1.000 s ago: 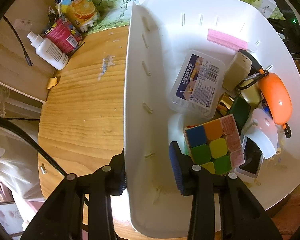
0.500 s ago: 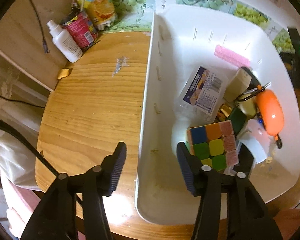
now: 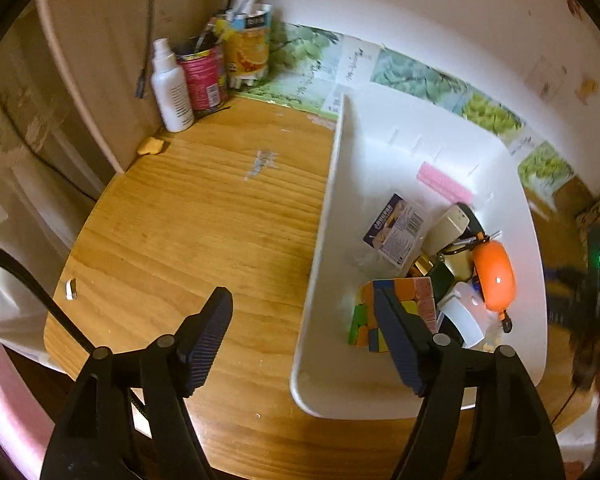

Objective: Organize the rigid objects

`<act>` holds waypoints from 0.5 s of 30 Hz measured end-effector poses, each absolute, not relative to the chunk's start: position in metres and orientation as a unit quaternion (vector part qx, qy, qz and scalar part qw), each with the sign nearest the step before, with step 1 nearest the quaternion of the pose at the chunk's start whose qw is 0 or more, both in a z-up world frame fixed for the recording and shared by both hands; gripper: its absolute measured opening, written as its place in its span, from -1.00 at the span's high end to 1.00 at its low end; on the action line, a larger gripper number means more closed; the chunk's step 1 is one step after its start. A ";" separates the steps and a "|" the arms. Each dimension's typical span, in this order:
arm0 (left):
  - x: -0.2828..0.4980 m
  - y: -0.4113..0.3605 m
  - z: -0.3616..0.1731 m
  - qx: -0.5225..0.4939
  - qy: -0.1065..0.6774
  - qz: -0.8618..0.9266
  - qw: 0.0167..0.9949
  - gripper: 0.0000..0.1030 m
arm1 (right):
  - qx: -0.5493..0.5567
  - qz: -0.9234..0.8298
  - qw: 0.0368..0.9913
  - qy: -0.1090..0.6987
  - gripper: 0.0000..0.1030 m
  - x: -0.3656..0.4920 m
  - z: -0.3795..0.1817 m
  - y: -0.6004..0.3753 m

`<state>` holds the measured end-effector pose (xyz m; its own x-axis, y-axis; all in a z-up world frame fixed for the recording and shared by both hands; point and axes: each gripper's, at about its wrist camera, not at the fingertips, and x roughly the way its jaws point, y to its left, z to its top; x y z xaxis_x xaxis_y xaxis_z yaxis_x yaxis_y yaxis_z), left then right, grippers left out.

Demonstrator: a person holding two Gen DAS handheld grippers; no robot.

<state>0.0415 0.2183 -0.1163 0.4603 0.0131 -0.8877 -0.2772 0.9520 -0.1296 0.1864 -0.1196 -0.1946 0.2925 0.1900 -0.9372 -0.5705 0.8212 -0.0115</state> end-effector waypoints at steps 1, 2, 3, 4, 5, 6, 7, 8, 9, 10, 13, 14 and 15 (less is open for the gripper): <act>0.039 0.221 -0.117 -0.133 0.511 0.084 0.845 -0.48 | -0.166 0.233 0.787 0.547 -0.01 0.179 -0.193 -0.122; 0.035 0.224 -0.116 -0.137 0.509 0.080 0.846 -0.48 | -0.156 0.224 0.790 0.549 -0.01 0.172 -0.191 -0.124; 0.031 0.225 -0.116 -0.138 0.506 0.077 0.848 -0.48 | -0.141 0.211 0.794 0.552 -0.01 0.161 -0.188 -0.128; 0.028 0.226 -0.115 -0.137 0.504 0.076 0.849 -0.48 | -0.130 0.201 0.798 0.553 -0.01 0.154 -0.186 -0.129; 0.024 0.227 -0.114 -0.136 0.502 0.073 0.851 -0.48 | -0.118 0.192 0.800 0.556 -0.01 0.148 -0.184 -0.129; 0.020 0.227 -0.112 -0.135 0.499 0.066 0.853 -0.48 | -0.102 0.178 0.803 0.560 -0.01 0.140 -0.182 -0.128; 0.018 0.226 -0.110 -0.134 0.497 0.062 0.855 -0.48 | -0.094 0.169 0.804 0.562 -0.01 0.135 -0.180 -0.130; 0.015 0.225 -0.107 -0.132 0.492 0.054 0.859 -0.48 | -0.088 0.158 0.807 0.562 -0.01 0.128 -0.176 -0.132; 0.013 0.224 -0.105 -0.132 0.489 0.046 0.861 -0.48 | -0.084 0.149 0.811 0.560 -0.01 0.119 -0.174 -0.133; 0.011 0.222 -0.102 -0.130 0.487 0.037 0.863 -0.48 | -0.080 0.140 0.814 0.558 -0.01 0.117 -0.170 -0.131; 0.008 0.213 -0.096 -0.111 0.489 0.017 0.865 -0.49 | -0.061 0.107 0.828 0.546 -0.01 0.104 -0.155 -0.129; 0.008 0.210 -0.094 -0.102 0.489 0.009 0.866 -0.50 | -0.055 0.099 0.833 0.542 -0.01 0.099 -0.149 -0.128; 0.007 0.208 -0.093 -0.096 0.488 0.002 0.868 -0.50 | -0.049 0.089 0.839 0.534 -0.01 0.093 -0.142 -0.128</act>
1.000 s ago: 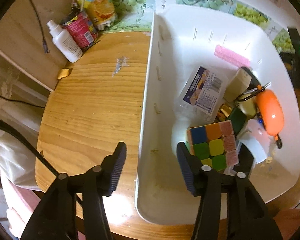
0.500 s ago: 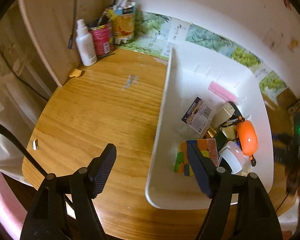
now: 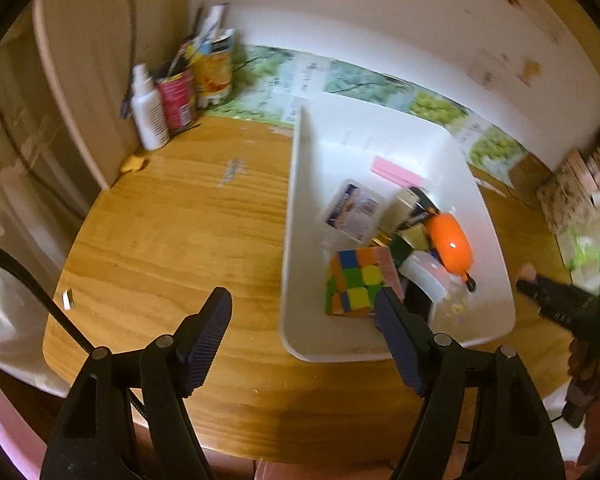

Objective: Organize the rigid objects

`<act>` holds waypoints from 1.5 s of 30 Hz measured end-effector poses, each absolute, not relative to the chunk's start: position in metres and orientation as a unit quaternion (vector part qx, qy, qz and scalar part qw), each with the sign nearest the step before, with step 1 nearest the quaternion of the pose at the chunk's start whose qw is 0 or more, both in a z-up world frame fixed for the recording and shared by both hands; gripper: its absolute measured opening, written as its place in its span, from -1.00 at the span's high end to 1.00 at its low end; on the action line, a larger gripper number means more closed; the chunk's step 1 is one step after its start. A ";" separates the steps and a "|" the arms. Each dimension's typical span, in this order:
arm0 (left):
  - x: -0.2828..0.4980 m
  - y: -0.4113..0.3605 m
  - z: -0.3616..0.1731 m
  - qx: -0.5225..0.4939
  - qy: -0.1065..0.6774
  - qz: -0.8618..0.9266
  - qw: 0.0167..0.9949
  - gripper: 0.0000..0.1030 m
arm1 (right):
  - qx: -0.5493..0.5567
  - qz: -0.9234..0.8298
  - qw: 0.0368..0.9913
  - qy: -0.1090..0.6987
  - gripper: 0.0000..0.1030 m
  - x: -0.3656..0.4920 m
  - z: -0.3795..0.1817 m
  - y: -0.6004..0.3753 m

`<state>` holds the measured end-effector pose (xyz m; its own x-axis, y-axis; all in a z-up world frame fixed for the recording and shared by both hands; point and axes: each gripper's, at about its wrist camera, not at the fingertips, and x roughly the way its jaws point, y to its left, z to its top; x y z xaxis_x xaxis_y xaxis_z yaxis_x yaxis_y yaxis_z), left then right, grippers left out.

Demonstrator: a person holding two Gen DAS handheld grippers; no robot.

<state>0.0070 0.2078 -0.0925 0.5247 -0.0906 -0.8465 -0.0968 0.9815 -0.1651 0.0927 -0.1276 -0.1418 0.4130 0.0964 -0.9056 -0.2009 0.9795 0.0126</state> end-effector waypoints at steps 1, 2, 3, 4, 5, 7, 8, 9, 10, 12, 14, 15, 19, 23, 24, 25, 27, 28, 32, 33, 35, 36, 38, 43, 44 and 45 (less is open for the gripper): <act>0.007 0.205 -0.091 -0.090 0.487 -0.007 0.869 -0.51 | -0.045 0.081 0.844 0.528 -0.01 0.089 -0.135 -0.126; 0.007 0.203 -0.089 -0.085 0.487 -0.015 0.869 -0.51 | -0.041 0.076 0.849 0.521 -0.01 0.083 -0.127 -0.125; 0.007 0.203 -0.087 -0.083 0.486 -0.021 0.870 -0.51 | -0.038 0.071 0.856 0.511 -0.01 0.079 -0.118 -0.121; 0.007 0.201 -0.085 -0.079 0.485 -0.028 0.870 -0.51 | -0.035 0.068 0.859 0.506 -0.01 0.076 -0.112 -0.119; 0.007 0.200 -0.082 -0.076 0.483 -0.034 0.871 -0.51 | -0.034 0.065 0.862 0.502 -0.01 0.073 -0.106 -0.117; 0.006 0.199 -0.074 -0.070 0.476 -0.046 0.876 -0.51 | -0.030 0.066 0.867 0.492 -0.01 0.069 -0.092 -0.109; 0.006 0.199 -0.072 -0.069 0.474 -0.048 0.877 -0.51 | -0.027 0.068 0.869 0.489 -0.01 0.066 -0.087 -0.105; 0.006 0.199 -0.069 -0.068 0.471 -0.050 0.878 -0.51 | -0.024 0.070 0.872 0.484 -0.01 0.063 -0.080 -0.101; 0.006 0.200 -0.066 -0.071 0.468 -0.052 0.879 -0.51 | -0.020 0.072 0.875 0.479 -0.01 0.061 -0.075 -0.097; 0.005 0.203 -0.060 -0.079 0.462 -0.053 0.882 -0.51 | -0.015 0.080 0.880 0.469 -0.01 0.060 -0.065 -0.089; 0.003 0.204 -0.055 -0.086 0.456 -0.052 0.884 -0.51 | -0.009 0.093 0.884 0.458 -0.01 0.059 -0.054 -0.079; 0.001 0.205 -0.052 -0.091 0.452 -0.052 0.886 -0.51 | -0.008 0.101 0.888 0.448 -0.01 0.060 -0.049 -0.072; -0.007 0.203 -0.047 -0.106 0.446 -0.053 0.887 -0.51 | -0.026 0.114 0.896 0.429 -0.01 0.067 -0.040 -0.055; -0.016 0.195 -0.046 -0.107 0.448 -0.051 0.886 -0.51 | -0.040 0.106 0.892 0.437 -0.01 0.066 -0.047 -0.058; -0.020 0.191 -0.046 -0.106 0.448 -0.050 0.886 -0.51 | -0.039 0.107 0.890 0.441 -0.01 0.065 -0.049 -0.061; -0.021 0.188 -0.046 -0.106 0.448 -0.047 0.887 -0.51 | -0.036 0.106 0.888 0.447 -0.01 0.064 -0.053 -0.069; -0.025 0.180 -0.045 -0.106 0.446 -0.040 0.888 -0.51 | -0.032 0.104 0.883 0.456 -0.01 0.061 -0.060 -0.079; -0.026 0.175 -0.044 -0.107 0.442 -0.038 0.890 -0.51 | -0.031 0.104 0.881 0.461 -0.01 0.059 -0.065 -0.087; -0.033 0.151 -0.039 -0.110 0.422 -0.019 0.900 -0.51 | -0.030 0.099 0.869 0.484 -0.03 0.054 -0.085 -0.113; -0.034 0.146 -0.038 -0.113 0.419 -0.016 0.901 -0.51 | -0.027 0.100 0.866 0.489 -0.05 0.053 -0.090 -0.119; -0.036 0.134 -0.038 -0.123 0.421 -0.016 0.899 -0.51 | -0.027 0.100 0.862 0.496 -0.19 0.051 -0.098 -0.131; -0.037 0.128 -0.038 -0.128 0.423 -0.017 0.897 -0.51 | -0.029 0.099 0.860 0.500 -0.27 0.050 -0.102 -0.135; -0.039 0.117 -0.039 -0.137 0.424 -0.018 0.895 -0.51 | -0.022 0.098 0.854 0.511 -0.28 0.050 -0.109 -0.145; -0.045 0.089 -0.041 -0.126 0.428 -0.012 0.895 -0.51 | 0.006 0.094 0.834 0.544 -0.29 0.054 -0.132 -0.167; -0.047 0.084 -0.041 -0.124 0.428 -0.011 0.895 -0.51 | 0.008 0.093 0.831 0.549 -0.29 0.055 -0.136 -0.171; -0.048 0.079 -0.040 -0.124 0.427 -0.010 0.896 -0.51 | 0.012 0.091 0.826 0.556 -0.29 0.057 -0.142 -0.174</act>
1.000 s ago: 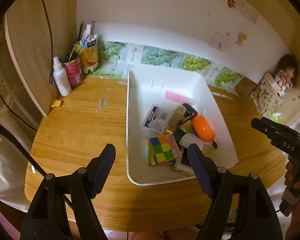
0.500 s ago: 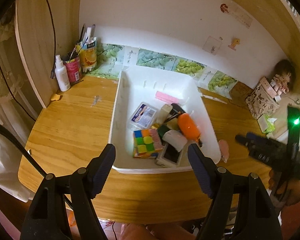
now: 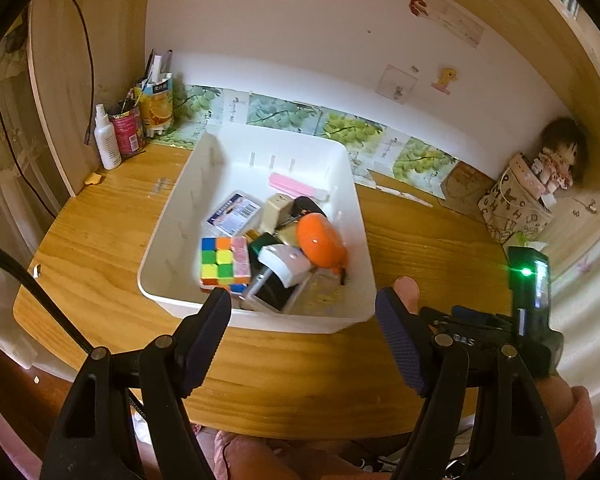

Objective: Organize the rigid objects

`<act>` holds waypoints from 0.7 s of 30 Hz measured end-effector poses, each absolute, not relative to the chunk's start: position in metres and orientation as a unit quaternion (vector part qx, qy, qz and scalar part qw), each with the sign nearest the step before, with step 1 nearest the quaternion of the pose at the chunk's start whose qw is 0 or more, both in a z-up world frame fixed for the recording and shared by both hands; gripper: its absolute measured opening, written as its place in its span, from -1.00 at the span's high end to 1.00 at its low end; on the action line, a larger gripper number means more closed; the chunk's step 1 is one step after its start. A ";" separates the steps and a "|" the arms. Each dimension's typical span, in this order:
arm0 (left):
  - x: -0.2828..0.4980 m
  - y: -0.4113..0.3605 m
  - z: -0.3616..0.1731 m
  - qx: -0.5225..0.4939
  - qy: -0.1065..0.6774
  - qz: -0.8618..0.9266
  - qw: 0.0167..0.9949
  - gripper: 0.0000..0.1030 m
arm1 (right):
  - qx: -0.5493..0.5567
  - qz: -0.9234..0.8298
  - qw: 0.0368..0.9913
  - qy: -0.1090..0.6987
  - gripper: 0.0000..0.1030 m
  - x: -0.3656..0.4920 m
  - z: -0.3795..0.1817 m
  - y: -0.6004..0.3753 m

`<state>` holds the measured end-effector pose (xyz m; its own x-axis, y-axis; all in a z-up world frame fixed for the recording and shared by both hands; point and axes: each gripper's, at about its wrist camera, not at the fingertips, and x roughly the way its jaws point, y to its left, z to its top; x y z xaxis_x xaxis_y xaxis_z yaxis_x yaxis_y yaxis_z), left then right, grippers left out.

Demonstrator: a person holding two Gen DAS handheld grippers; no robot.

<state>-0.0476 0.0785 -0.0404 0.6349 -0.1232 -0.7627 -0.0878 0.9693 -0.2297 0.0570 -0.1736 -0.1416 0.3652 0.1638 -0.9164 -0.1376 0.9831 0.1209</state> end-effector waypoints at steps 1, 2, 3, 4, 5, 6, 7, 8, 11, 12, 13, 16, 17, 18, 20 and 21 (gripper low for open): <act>-0.048 0.074 -0.040 -0.122 0.427 -0.008 0.896 -0.51 | 0.017 0.090 0.821 0.563 -0.29 0.059 -0.146 -0.176; -0.048 0.070 -0.040 -0.120 0.427 -0.006 0.896 -0.51 | 0.023 0.090 0.817 0.570 -0.29 0.061 -0.150 -0.179; -0.048 0.068 -0.041 -0.117 0.428 -0.003 0.896 -0.51 | 0.032 0.091 0.812 0.576 -0.29 0.063 -0.154 -0.182; -0.048 0.063 -0.041 -0.113 0.430 0.003 0.896 -0.51 | 0.038 0.093 0.808 0.580 -0.29 0.065 -0.158 -0.183; -0.047 0.061 -0.041 -0.111 0.431 0.006 0.895 -0.51 | 0.042 0.094 0.805 0.584 -0.29 0.067 -0.161 -0.185; -0.047 0.058 -0.042 -0.110 0.432 0.008 0.895 -0.51 | 0.046 0.095 0.802 0.587 -0.29 0.070 -0.165 -0.186; -0.046 0.055 -0.042 -0.108 0.434 0.010 0.894 -0.51 | 0.047 0.094 0.801 0.590 -0.29 0.072 -0.169 -0.187; -0.046 0.053 -0.042 -0.107 0.434 0.012 0.895 -0.51 | 0.049 0.094 0.798 0.594 -0.29 0.075 -0.173 -0.187; -0.043 0.046 -0.041 -0.104 0.430 0.011 0.897 -0.51 | 0.047 0.097 0.789 0.605 -0.29 0.083 -0.183 -0.187; -0.041 0.044 -0.040 -0.104 0.427 0.012 0.898 -0.52 | 0.042 0.098 0.787 0.608 -0.29 0.086 -0.185 -0.187; -0.040 0.042 -0.040 -0.104 0.426 0.012 0.899 -0.56 | 0.035 0.098 0.786 0.609 -0.29 0.089 -0.187 -0.186; -0.035 0.037 -0.039 -0.103 0.419 0.015 0.902 -0.60 | 0.009 0.102 0.787 0.608 -0.29 0.096 -0.192 -0.180; -0.034 0.036 -0.038 -0.102 0.418 0.016 0.903 -0.62 | 0.005 0.103 0.786 0.610 -0.29 0.098 -0.194 -0.179; -0.031 0.035 -0.039 -0.102 0.417 0.017 0.903 -0.63 | 0.001 0.105 0.783 0.613 -0.29 0.101 -0.196 -0.179; -0.027 0.034 -0.040 -0.102 0.418 0.020 0.902 -0.65 | -0.003 0.107 0.780 0.616 -0.25 0.104 -0.199 -0.178; -0.025 0.034 -0.041 -0.102 0.419 0.021 0.902 -0.65 | -0.008 0.107 0.779 0.617 -0.23 0.106 -0.201 -0.177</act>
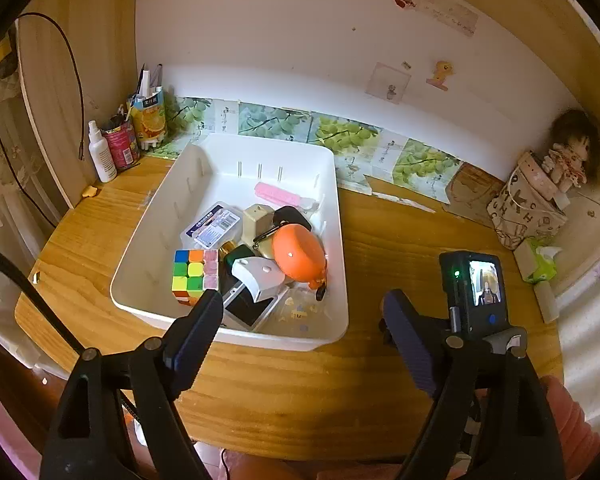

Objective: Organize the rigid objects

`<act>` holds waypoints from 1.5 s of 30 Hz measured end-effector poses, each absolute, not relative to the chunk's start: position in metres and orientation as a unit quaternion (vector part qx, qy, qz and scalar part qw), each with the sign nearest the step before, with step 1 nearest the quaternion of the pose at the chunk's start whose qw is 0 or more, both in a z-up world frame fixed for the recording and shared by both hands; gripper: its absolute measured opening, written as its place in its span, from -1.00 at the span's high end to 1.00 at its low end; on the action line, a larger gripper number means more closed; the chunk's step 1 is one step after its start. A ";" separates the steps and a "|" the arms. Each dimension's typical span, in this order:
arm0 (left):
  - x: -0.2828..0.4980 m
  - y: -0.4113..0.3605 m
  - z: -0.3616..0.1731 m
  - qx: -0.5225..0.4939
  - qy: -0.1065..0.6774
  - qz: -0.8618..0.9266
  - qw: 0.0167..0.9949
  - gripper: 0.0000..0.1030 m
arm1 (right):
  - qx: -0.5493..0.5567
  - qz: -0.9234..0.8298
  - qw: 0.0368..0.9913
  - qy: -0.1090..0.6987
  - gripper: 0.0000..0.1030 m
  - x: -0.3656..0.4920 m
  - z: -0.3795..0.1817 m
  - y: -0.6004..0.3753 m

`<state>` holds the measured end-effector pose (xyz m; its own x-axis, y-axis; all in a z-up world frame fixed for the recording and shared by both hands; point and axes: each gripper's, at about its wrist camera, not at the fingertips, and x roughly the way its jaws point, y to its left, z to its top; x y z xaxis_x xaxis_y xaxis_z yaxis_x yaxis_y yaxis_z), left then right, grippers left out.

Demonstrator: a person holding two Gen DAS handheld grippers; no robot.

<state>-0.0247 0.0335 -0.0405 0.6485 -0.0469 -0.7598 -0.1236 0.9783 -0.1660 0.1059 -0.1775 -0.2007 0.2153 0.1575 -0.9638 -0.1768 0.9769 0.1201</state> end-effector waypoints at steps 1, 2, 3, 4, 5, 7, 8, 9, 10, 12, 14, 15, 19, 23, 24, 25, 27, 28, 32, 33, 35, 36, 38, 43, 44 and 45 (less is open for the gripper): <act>-0.022 0.033 -0.042 -0.102 0.420 0.022 0.901 -0.65 | -0.018 0.106 0.779 0.617 -0.21 0.108 -0.202 -0.176; -0.019 0.033 -0.043 -0.103 0.423 0.022 0.900 -0.65 | -0.025 0.104 0.781 0.616 -0.21 0.109 -0.203 -0.175; -0.017 0.033 -0.043 -0.104 0.426 0.023 0.899 -0.65 | -0.036 0.103 0.784 0.612 -0.21 0.110 -0.203 -0.174; -0.014 0.033 -0.044 -0.104 0.428 0.023 0.897 -0.65 | -0.047 0.108 0.783 0.611 -0.20 0.111 -0.204 -0.172; -0.011 0.034 -0.044 -0.104 0.429 0.023 0.897 -0.65 | -0.057 0.111 0.784 0.608 -0.17 0.112 -0.204 -0.170; -0.006 0.035 -0.044 -0.103 0.427 0.022 0.898 -0.65 | -0.066 0.118 0.784 0.606 -0.11 0.114 -0.204 -0.168; -0.003 0.036 -0.044 -0.104 0.426 0.020 0.898 -0.65 | -0.067 0.120 0.784 0.605 -0.05 0.114 -0.204 -0.168; 0.001 0.038 -0.044 -0.105 0.427 0.018 0.898 -0.65 | -0.071 0.122 0.785 0.603 0.04 0.115 -0.203 -0.168; 0.004 0.039 -0.045 -0.105 0.428 0.016 0.897 -0.65 | -0.078 0.122 0.786 0.601 0.05 0.115 -0.203 -0.167; 0.011 0.040 -0.045 -0.102 0.434 0.014 0.895 -0.65 | -0.087 0.123 0.787 0.599 0.05 0.116 -0.203 -0.166; 0.016 0.041 -0.045 -0.094 0.438 0.010 0.894 -0.65 | -0.086 0.120 0.787 0.599 0.06 0.116 -0.202 -0.166; 0.020 0.042 -0.044 -0.089 0.439 0.008 0.894 -0.65 | -0.086 0.117 0.787 0.600 0.06 0.117 -0.202 -0.166; 0.031 0.046 -0.040 -0.082 0.444 -0.002 0.892 -0.65 | -0.095 0.107 0.790 0.597 0.06 0.116 -0.197 -0.165; 0.037 0.050 -0.035 -0.076 0.441 -0.015 0.894 -0.65 | -0.099 0.101 0.800 0.583 0.06 0.113 -0.181 -0.163; 0.038 0.051 -0.034 -0.075 0.439 -0.017 0.895 -0.65 | -0.101 0.102 0.804 0.578 0.06 0.110 -0.177 -0.161; 0.039 0.053 -0.034 -0.073 0.438 -0.021 0.896 -0.65 | -0.104 0.101 0.808 0.571 0.06 0.111 -0.173 -0.154; 0.039 0.057 -0.034 -0.072 0.437 -0.027 0.896 -0.65 | -0.114 0.100 0.818 0.554 0.06 0.112 -0.166 -0.146; 0.039 0.059 -0.034 -0.071 0.437 -0.031 0.896 -0.65 | -0.119 0.098 0.823 0.547 0.06 0.112 -0.163 -0.142; 0.037 0.067 -0.033 -0.069 0.435 -0.042 0.897 -0.65 | -0.122 0.093 0.844 0.514 0.06 0.107 -0.144 -0.126; 0.036 0.070 -0.032 -0.069 0.434 -0.044 0.897 -0.65 | -0.120 0.093 0.851 0.503 0.06 0.101 -0.136 -0.122; 0.033 0.076 -0.030 -0.069 0.430 -0.046 0.899 -0.65 | -0.118 0.094 0.861 0.486 0.06 0.101 -0.128 -0.118; 0.033 0.078 -0.029 -0.070 0.428 -0.046 0.900 -0.65 | -0.117 0.096 0.866 0.476 0.06 0.099 -0.124 -0.115; 0.031 0.084 -0.027 -0.073 0.424 -0.046 0.902 -0.65 | -0.117 0.100 0.878 0.453 0.06 0.090 -0.113 -0.106; 0.027 0.094 -0.023 -0.076 0.416 -0.052 0.904 -0.65 | -0.136 0.121 0.897 0.402 0.06 0.073 -0.095 -0.081; 0.026 0.095 -0.022 -0.075 0.415 -0.051 0.905 -0.65 | -0.144 0.129 0.900 0.392 0.06 0.070 -0.092 -0.075; 0.026 0.097 -0.022 -0.074 0.413 -0.051 0.906 -0.65 | -0.149 0.137 0.901 0.384 0.06 0.066 -0.090 -0.068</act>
<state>0.0256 0.0974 -0.0216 0.6534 -0.1529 -0.7414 0.0306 0.9839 -0.1760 0.0658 -0.0682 -0.0899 0.6677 0.1326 -0.7326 -0.3620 0.9177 -0.1639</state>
